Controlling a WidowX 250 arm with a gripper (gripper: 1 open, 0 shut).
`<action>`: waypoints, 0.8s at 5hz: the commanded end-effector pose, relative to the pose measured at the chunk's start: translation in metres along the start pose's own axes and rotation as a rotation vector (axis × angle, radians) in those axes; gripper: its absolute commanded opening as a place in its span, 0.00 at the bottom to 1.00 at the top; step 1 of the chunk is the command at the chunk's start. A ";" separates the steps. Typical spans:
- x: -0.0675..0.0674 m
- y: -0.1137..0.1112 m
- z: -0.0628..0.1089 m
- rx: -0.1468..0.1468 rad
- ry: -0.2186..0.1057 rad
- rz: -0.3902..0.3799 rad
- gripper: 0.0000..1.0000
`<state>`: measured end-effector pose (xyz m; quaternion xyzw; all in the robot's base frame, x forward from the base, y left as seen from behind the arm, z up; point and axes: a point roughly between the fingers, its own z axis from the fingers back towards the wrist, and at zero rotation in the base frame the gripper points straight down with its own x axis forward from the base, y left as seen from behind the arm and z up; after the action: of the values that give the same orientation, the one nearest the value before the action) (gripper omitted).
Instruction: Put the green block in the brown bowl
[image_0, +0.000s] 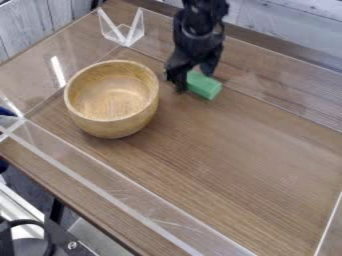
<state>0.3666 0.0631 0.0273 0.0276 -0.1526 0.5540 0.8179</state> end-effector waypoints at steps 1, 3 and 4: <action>0.004 -0.010 0.006 -0.036 -0.036 0.003 1.00; -0.001 -0.008 -0.003 -0.023 -0.045 -0.011 0.00; -0.003 -0.007 -0.006 -0.015 -0.049 -0.022 0.00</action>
<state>0.3685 0.0630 0.0226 0.0431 -0.1674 0.5528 0.8152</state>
